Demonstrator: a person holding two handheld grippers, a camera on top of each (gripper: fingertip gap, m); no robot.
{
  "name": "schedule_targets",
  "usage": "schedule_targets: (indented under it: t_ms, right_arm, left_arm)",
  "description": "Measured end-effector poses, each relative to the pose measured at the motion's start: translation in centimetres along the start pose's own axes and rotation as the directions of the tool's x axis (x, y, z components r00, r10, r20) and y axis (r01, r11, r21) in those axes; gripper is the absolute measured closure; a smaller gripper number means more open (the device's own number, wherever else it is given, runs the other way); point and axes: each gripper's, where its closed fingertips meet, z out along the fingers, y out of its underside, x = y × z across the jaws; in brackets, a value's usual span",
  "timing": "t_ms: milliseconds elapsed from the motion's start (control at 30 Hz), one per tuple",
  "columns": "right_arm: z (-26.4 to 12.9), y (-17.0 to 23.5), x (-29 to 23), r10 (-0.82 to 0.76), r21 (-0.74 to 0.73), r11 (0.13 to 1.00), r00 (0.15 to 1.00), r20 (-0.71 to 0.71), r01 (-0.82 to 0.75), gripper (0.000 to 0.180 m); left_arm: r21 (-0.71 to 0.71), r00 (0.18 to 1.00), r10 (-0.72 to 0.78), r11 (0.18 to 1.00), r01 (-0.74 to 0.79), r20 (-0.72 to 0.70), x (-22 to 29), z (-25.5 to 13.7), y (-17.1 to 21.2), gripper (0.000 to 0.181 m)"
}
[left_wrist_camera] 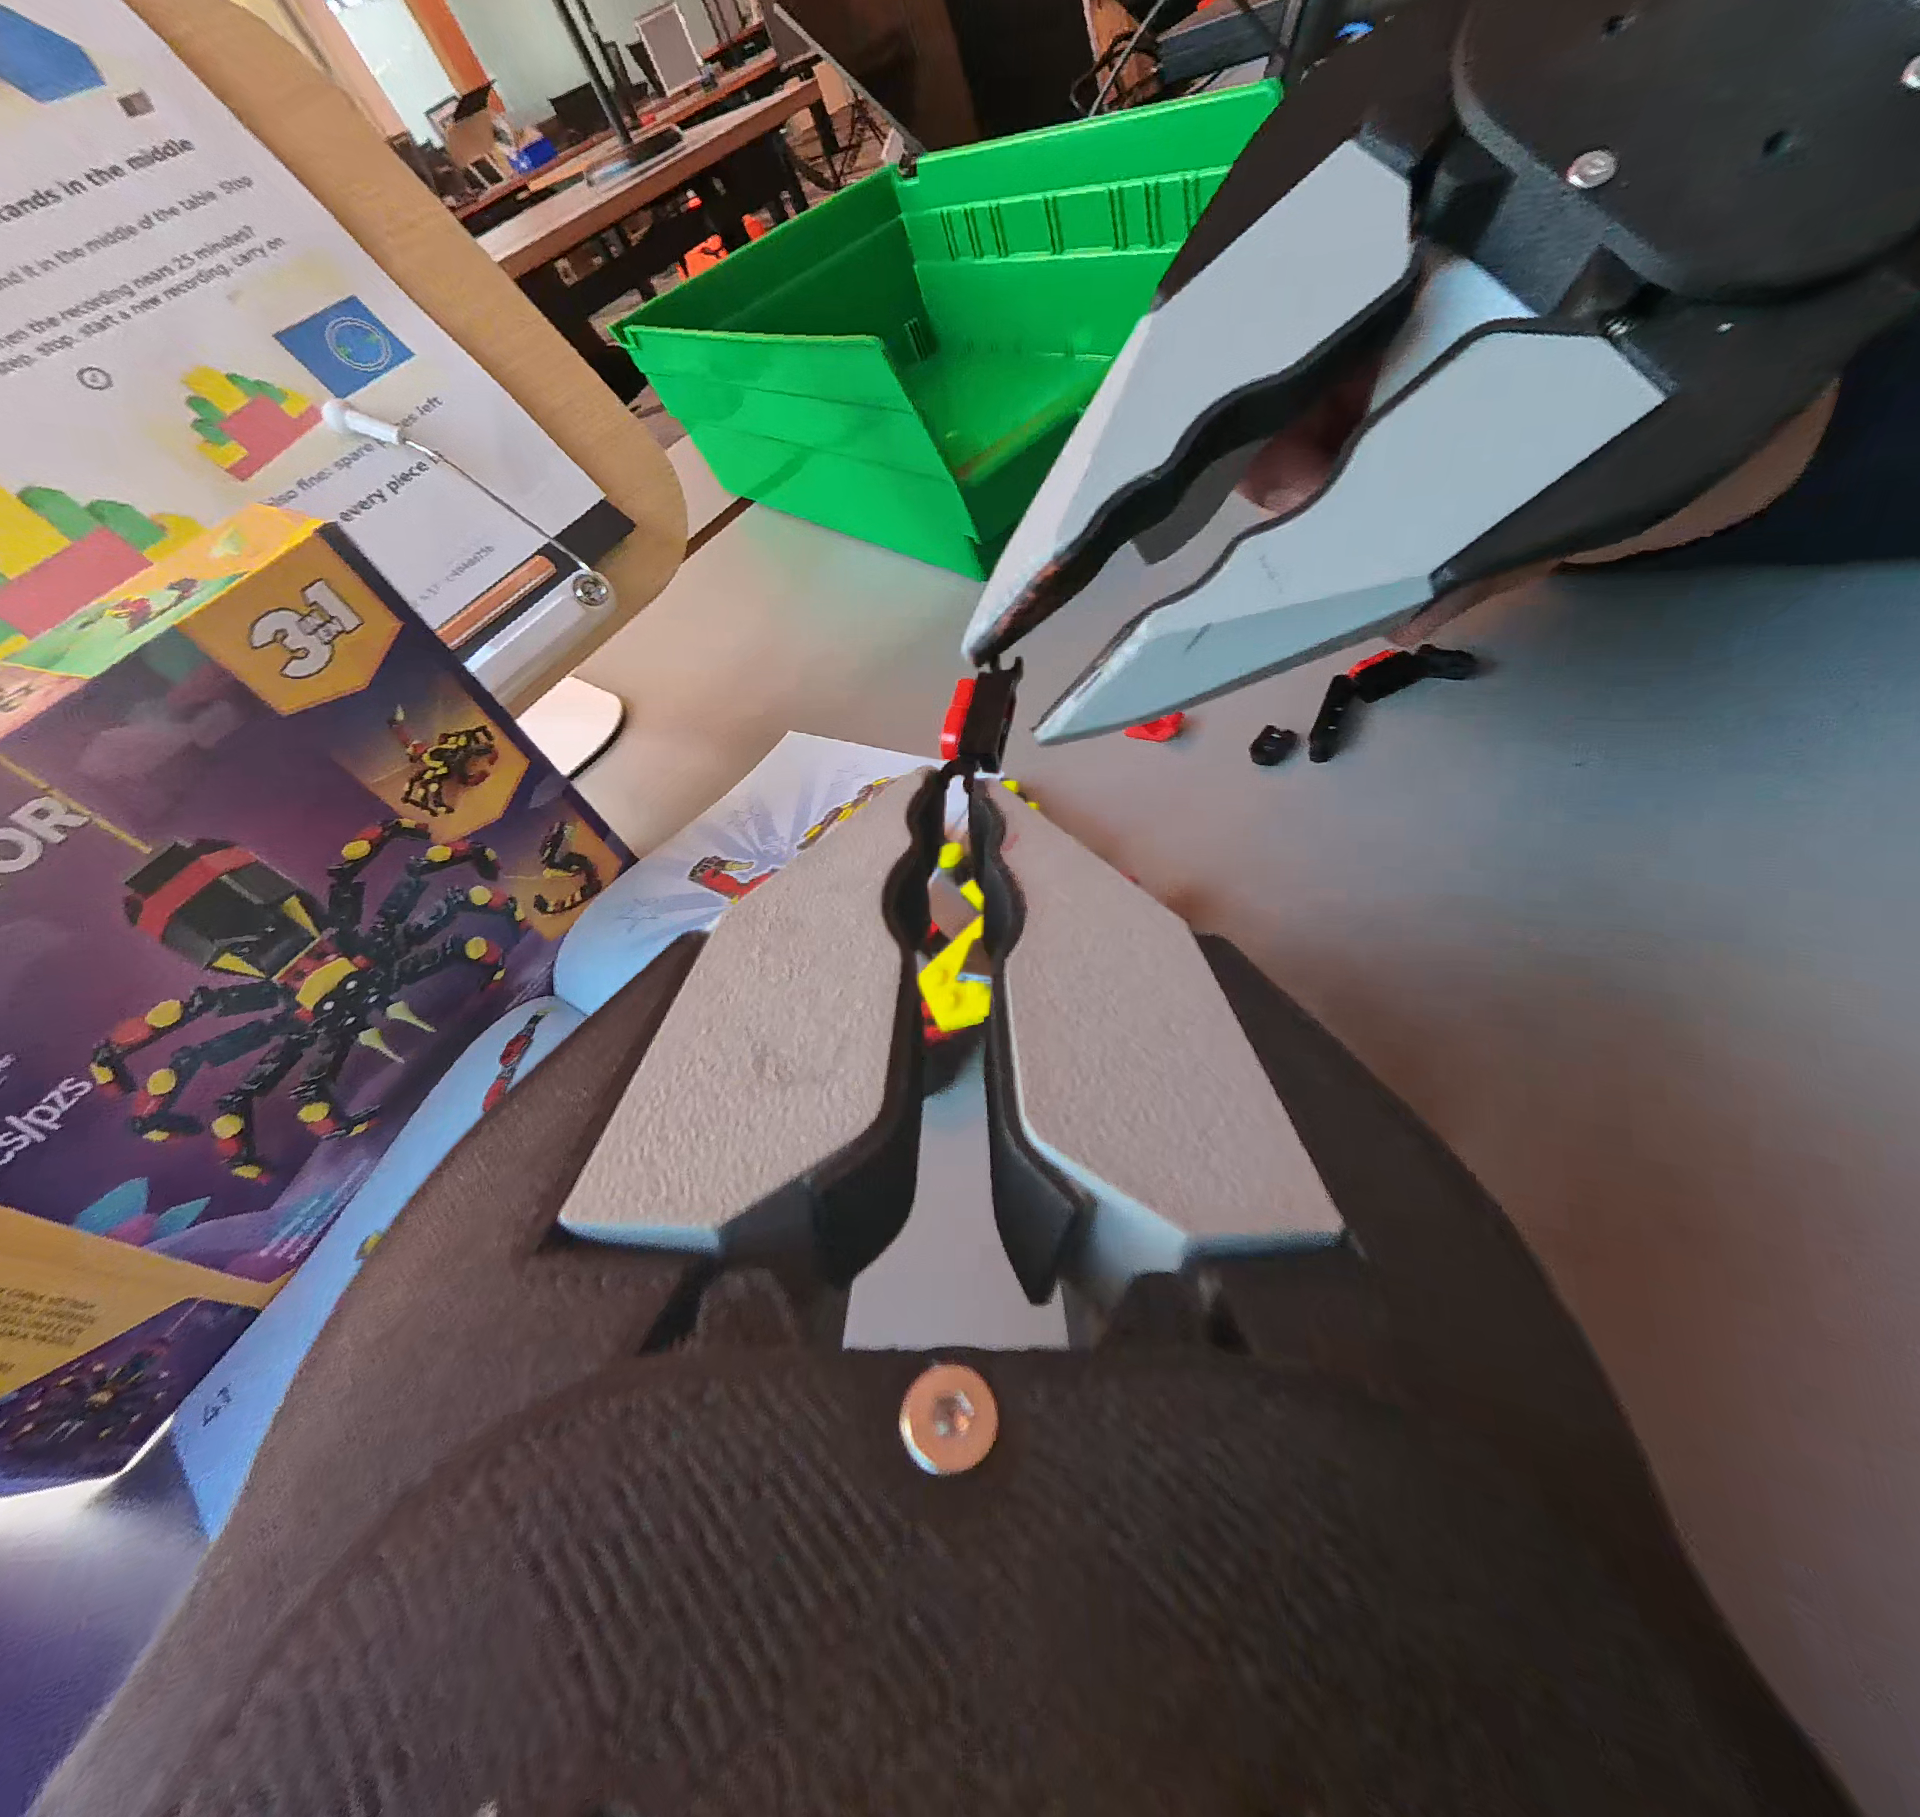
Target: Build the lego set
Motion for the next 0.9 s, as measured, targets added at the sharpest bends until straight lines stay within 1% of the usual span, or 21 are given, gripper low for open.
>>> schedule_targets:
  t_ms: [100, 167, 233, 300, 367, 467, 500, 667, 733, 800, 900]
  right_arm:
    - [0.0, 0.2, 0.0, 0.009, -0.006, 1.000, 1.000, 0.000, -0.009, 0.172]
    - [-0.1, 0.1, 0.5, 0.004, -0.003, 1.000, 1.000, -0.028, -0.004, 0.175]
    - [-0.3, -0.1, 0.8, -0.004, 0.008, 1.000, 0.999, -0.051, 0.004, 0.176]
    - [-0.3, -0.2, 0.6, 0.005, 0.017, 1.000, 0.999, -0.035, -0.005, 0.177]
    - [-0.1, 0.0, 0.5, 0.010, 0.006, 1.000, 1.000, -0.029, -0.010, 0.173]
    - [0.0, 0.1, 0.2, 0.012, 0.001, 1.000, 1.000, -0.020, -0.012, 0.167]
    - [0.0, 0.1, 0.2, 0.008, 0.005, 1.000, 1.000, -0.022, -0.007, 0.168]
    - [0.1, 0.1, 0.2, 0.033, 0.018, 0.999, 0.999, -0.016, -0.032, 0.161]
    - [0.2, 0.1, 0.0, 0.039, 0.020, 0.999, 0.999, -0.007, -0.039, 0.162]
    - [0.1, 0.1, 0.0, 0.012, 0.016, 1.000, 1.000, -0.014, -0.011, 0.162]
    - [0.0, -0.2, 0.1, -0.008, 0.020, 1.000, 1.000, -0.021, 0.009, 0.162]
  left_arm:
    - [0.000, 1.000, 0.012, 1.000, -0.012, -0.002, 0.2, 0.0, 0.0, 0.180]
    - [0.001, 1.000, 0.008, 1.000, -0.008, 0.012, 0.0, -0.1, -0.1, 0.180]
    - [-0.007, 0.999, -0.012, 1.000, 0.012, 0.032, -0.6, -0.1, 0.1, 0.179]
    - [-0.003, 0.998, -0.040, 0.999, 0.040, 0.047, -1.2, -0.2, 0.2, 0.179]
    - [0.015, 0.998, -0.050, 0.999, 0.050, 0.035, -1.1, -0.3, -0.1, 0.179]
    - [0.013, 1.000, -0.007, 1.000, 0.007, 0.026, -0.4, -0.2, -0.3, 0.180]
    - [0.011, 1.000, 0.008, 1.000, -0.009, 0.026, -0.3, -0.2, -0.3, 0.179]
    - [0.039, 0.999, 0.027, 0.999, -0.026, -0.021, 0.5, -0.3, -0.7, 0.180]
    - [0.031, 0.998, 0.057, 0.998, -0.057, -0.020, 0.8, -0.3, -0.6, 0.181]
    - [0.031, 0.996, 0.085, 0.996, -0.085, -0.008, 0.8, -0.2, -0.6, 0.181]
    - [0.048, 0.998, 0.063, 0.997, -0.061, -0.023, 0.9, -0.3, -0.9, 0.181]
